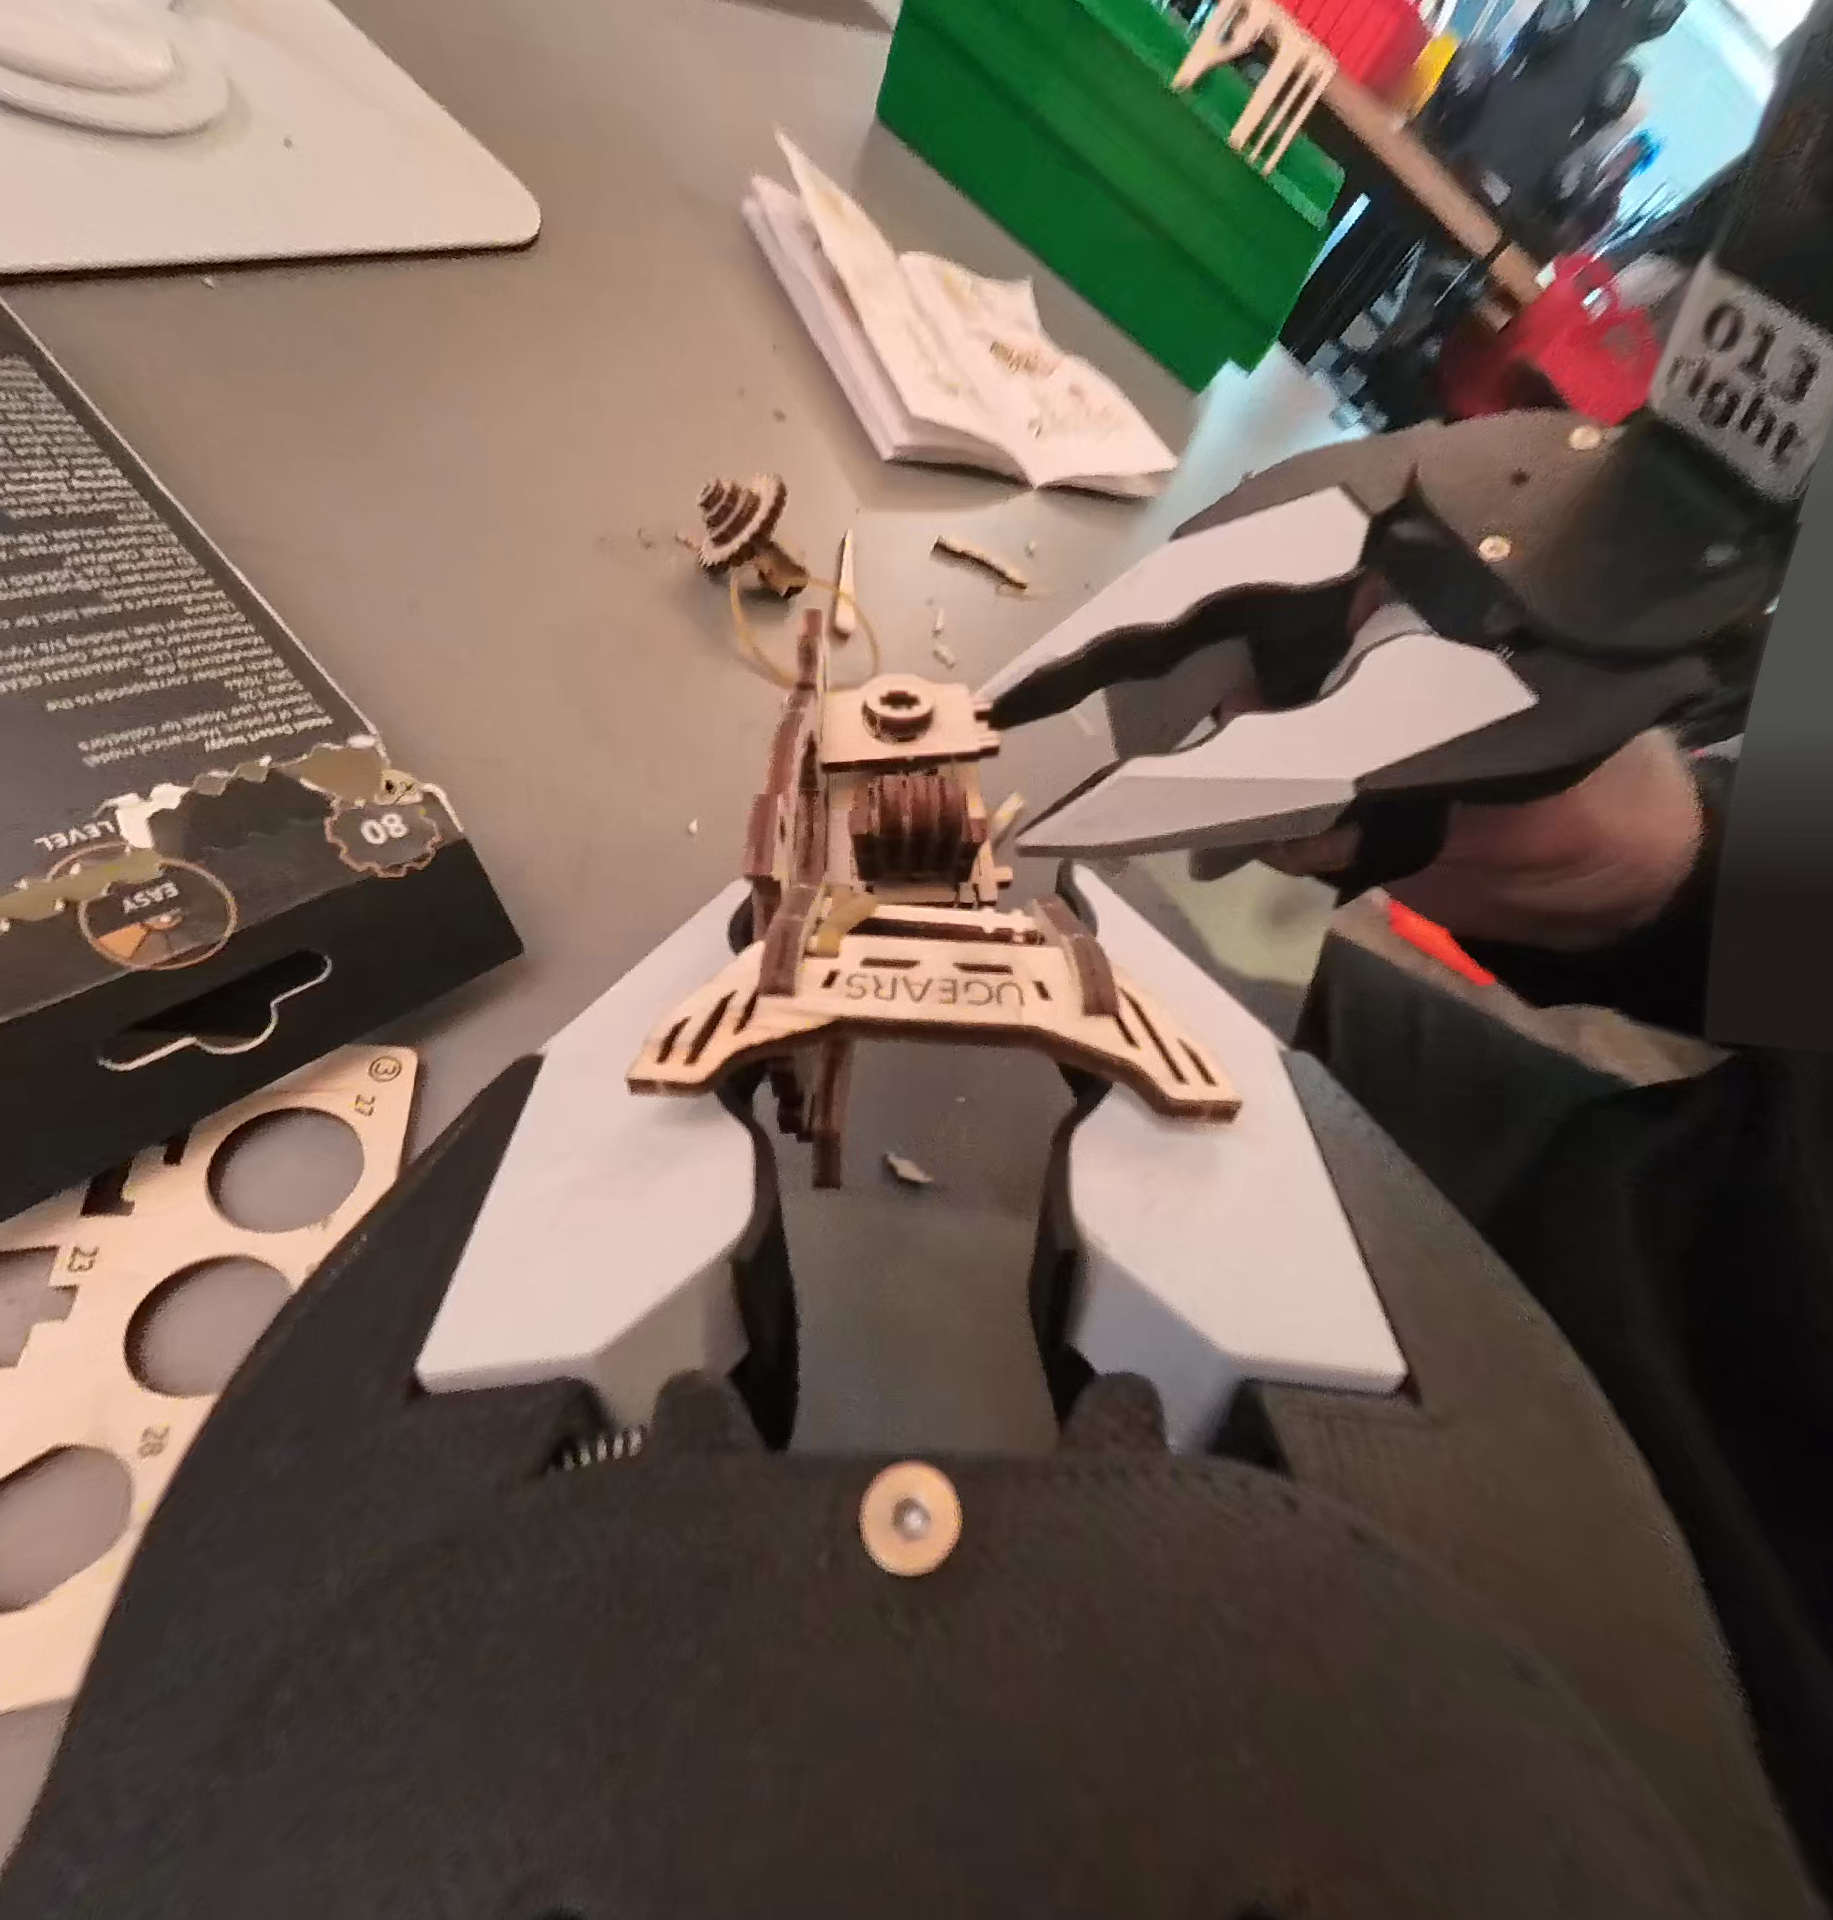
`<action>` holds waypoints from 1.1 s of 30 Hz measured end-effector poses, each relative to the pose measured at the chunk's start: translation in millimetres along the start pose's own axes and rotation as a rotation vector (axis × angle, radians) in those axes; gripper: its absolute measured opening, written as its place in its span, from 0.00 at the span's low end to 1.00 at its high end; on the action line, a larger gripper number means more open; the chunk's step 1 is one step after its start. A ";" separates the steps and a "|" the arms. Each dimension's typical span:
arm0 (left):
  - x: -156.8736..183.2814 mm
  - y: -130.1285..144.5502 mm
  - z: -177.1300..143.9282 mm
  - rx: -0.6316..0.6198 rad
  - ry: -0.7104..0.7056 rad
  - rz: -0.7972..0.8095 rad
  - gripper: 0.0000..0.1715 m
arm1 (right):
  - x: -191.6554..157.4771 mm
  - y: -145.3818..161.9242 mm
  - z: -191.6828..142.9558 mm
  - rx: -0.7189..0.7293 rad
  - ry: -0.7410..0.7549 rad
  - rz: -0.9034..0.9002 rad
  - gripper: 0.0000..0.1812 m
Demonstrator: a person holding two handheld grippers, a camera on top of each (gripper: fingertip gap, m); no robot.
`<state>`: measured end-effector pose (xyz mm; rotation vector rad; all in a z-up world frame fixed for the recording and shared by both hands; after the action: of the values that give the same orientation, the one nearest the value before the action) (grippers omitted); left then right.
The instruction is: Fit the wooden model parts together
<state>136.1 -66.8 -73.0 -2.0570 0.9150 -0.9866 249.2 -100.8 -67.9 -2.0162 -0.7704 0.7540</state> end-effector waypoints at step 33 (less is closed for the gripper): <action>67.2 -55.9 -30.6 0.122 0.141 0.015 0.30 | -21.9 -57.6 -81.8 0.417 -0.072 -0.016 0.12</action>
<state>158.8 -99.4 10.6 -1.8957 0.9163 -1.1626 281.5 -129.5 25.0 -1.6140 -0.6096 0.8993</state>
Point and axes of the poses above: each gripper's, where its closed fingertips meet, z out along the fingers, y out of its underside, x = y × z across the jaws, the point moved 6 cm from there along -z, back along the fingers, and after that the axes turned 12 degrees about -y, right-handed, at the moved point
